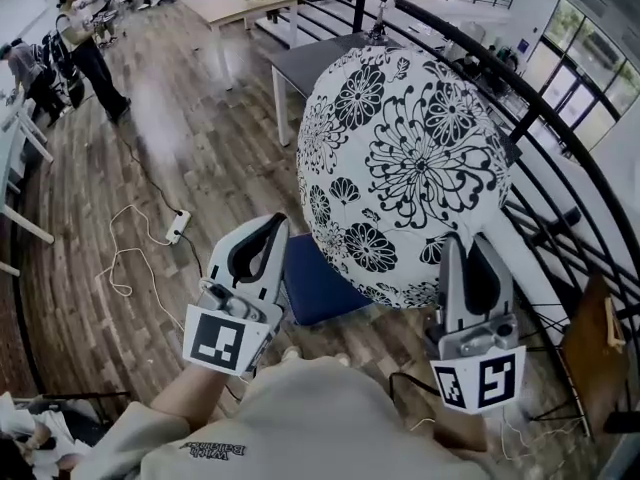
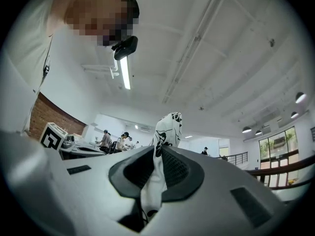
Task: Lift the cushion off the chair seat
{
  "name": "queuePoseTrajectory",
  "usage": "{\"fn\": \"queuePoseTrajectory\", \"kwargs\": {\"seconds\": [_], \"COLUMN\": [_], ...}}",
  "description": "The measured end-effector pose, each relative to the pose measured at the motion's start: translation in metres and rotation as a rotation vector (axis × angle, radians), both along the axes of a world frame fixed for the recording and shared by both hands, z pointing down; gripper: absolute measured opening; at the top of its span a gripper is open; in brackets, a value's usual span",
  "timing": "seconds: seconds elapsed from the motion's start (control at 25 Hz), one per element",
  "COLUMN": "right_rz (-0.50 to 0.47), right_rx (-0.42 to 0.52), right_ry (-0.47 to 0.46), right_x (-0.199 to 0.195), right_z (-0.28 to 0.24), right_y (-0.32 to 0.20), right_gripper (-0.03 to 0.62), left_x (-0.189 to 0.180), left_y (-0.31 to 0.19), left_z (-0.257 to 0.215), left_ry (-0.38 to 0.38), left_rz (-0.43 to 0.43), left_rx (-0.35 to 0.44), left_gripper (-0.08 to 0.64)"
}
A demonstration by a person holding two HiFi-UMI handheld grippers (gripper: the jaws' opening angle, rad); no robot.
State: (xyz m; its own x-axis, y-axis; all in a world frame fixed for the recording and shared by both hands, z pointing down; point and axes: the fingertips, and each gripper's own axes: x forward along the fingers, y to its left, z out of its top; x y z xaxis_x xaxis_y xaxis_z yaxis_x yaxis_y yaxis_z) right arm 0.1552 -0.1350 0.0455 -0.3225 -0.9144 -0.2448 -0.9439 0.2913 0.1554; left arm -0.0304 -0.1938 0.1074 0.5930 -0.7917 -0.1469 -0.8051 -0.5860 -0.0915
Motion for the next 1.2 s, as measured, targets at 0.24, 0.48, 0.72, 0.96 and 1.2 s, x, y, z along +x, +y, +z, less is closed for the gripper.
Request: {"fn": "queuePoseTrajectory", "kwargs": {"seconds": [0.24,0.48,0.72,0.96,1.2], "right_rz": [-0.016,-0.043,-0.06,-0.074,-0.083], "right_rx": [-0.085,-0.079,-0.09,-0.095,-0.099], "right_ry": [-0.02,-0.03,-0.036,-0.03,-0.037], "right_x": [0.011,0.002,0.006,-0.013,-0.033], "right_z": [0.023,0.047,0.052,0.059,0.062], "right_y": [-0.011,-0.011,-0.02,-0.01,-0.013], "right_gripper": [0.032,0.032,0.032,0.032,0.032], "left_x": [0.02,0.017,0.025,0.012,-0.001], "left_y": [-0.003,-0.006,-0.014,-0.004,-0.008], "left_z": [0.009,0.033,0.04,0.044,0.046], "left_ry": [-0.005,-0.028,-0.024,-0.025,-0.014], "left_rz": [0.008,0.004,-0.001,-0.001,0.002], "left_rx": [-0.046,-0.065,-0.097,-0.096,-0.087], "left_gripper": [0.005,0.005,0.005,0.005,0.005]}}
